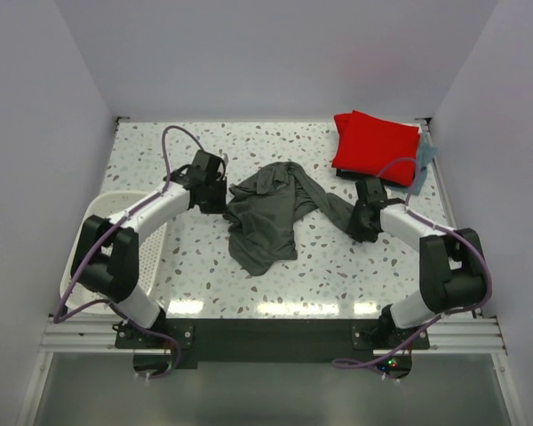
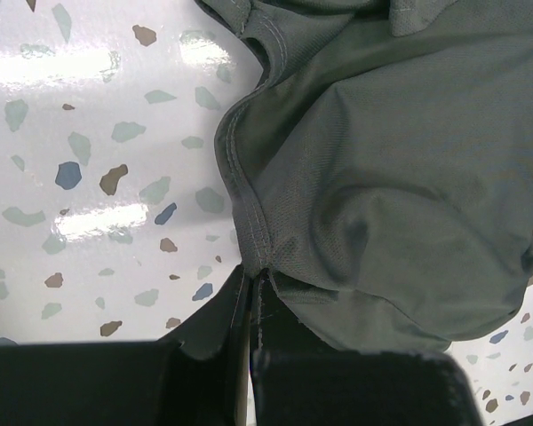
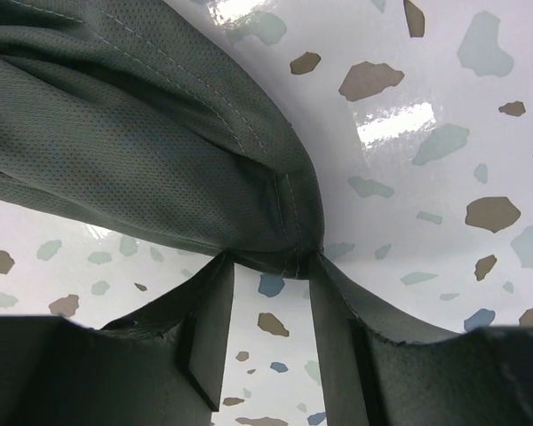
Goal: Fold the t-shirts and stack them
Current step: Flatten the tshirt out
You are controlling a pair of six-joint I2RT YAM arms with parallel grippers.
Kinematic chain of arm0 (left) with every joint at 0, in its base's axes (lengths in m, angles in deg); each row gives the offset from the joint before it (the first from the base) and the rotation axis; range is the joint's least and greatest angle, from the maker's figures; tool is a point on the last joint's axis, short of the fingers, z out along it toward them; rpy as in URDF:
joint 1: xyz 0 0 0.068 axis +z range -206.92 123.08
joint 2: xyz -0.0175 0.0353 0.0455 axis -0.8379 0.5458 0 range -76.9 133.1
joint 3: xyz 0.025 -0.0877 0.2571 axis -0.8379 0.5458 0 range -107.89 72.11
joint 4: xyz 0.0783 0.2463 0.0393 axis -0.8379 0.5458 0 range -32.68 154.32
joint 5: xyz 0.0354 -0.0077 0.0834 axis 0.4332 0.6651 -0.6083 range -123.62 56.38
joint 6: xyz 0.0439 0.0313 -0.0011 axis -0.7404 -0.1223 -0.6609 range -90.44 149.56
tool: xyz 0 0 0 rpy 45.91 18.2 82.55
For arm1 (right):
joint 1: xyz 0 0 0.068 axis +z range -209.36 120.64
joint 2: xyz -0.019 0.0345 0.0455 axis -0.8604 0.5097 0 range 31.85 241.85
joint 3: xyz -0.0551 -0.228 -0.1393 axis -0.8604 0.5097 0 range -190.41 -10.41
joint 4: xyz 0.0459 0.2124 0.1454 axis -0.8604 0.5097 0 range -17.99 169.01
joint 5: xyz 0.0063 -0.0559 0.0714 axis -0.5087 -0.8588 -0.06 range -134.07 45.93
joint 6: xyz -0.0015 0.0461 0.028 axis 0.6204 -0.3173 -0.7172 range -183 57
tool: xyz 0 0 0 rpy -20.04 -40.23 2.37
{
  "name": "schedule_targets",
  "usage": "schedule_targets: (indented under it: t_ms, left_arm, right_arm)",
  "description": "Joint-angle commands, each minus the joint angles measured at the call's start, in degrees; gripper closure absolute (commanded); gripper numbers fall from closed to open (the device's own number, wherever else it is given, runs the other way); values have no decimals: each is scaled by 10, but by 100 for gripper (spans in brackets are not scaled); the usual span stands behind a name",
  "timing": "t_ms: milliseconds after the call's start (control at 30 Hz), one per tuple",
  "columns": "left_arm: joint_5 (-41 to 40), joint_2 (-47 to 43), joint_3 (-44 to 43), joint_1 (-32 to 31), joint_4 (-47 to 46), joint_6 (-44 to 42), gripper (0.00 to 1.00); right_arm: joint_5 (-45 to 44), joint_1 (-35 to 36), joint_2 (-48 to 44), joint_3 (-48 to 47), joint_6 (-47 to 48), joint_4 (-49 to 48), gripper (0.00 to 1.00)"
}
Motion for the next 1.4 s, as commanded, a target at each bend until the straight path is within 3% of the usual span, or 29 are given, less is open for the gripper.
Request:
schedule_targets:
  t_ms: [0, 167, 200, 567, 733, 1100, 1233, 1367]
  left_arm:
    - [7, -3, -14, 8, -24, -8, 100]
    - [7, -4, -61, 18, -18, -4, 100]
    - [5, -4, -71, 20, -16, -4, 100]
    - [-24, -45, -202, 76, 8, 15, 100]
    - [-94, -120, -211, 106, -6, 28, 100]
    - [-270, -298, -204, 131, -45, 15, 100]
    - [-291, -351, -195, 131, -60, 13, 100]
    - [-260, -377, -188, 131, -58, 25, 100]
  right_arm:
    - [-15, -5, 15, 1, 19, -7, 58]
    - [20, -9, 18, -8, 36, -8, 80]
    - [23, -9, 13, -17, 35, -5, 100]
    - [52, -27, -103, -182, 32, 122, 100]
    - [51, -39, -171, -248, 14, 169, 100]
    - [-52, -42, -309, -403, 11, 244, 100]
    - [-116, -42, -338, -472, 29, 274, 100]
    - [-156, -42, -339, -565, 66, 291, 100]
